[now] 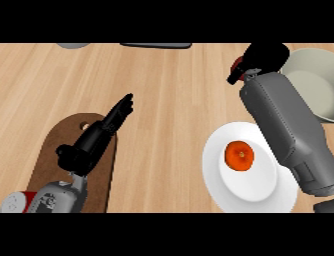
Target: Pick the tomato from the plate and place it in the bowl
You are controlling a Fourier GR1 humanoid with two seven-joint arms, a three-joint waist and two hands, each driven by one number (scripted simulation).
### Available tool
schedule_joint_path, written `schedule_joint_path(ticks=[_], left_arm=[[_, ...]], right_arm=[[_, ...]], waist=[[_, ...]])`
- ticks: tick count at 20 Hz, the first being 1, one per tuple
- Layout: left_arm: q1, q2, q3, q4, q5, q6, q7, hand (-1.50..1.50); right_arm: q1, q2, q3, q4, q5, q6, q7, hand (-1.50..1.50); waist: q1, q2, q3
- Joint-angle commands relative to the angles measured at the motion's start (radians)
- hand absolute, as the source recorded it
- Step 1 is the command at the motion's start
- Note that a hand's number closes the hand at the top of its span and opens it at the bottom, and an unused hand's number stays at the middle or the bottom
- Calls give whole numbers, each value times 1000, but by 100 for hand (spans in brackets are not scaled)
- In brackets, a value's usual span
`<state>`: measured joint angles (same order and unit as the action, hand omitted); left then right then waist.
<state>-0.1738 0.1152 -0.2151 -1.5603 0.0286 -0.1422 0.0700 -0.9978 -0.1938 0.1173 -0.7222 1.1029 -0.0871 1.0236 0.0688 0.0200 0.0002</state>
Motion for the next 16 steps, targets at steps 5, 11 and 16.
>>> schedule_joint_path(ticks=[5,11,16], left_arm=[[-43,13,52,-14,22,9,57,0],[16,8,36,6,-8,7,-11,0],[33,-13,16,36,-33,12,-51,0]], right_arm=[[-141,-57,-82,13,86,-291,49,150],[-141,-94,-160,163,112,-367,22,150],[-139,-178,-159,274,185,-385,0,150]], waist=[[-34,-9,1],[-41,-8,0],[-42,-7,0]])
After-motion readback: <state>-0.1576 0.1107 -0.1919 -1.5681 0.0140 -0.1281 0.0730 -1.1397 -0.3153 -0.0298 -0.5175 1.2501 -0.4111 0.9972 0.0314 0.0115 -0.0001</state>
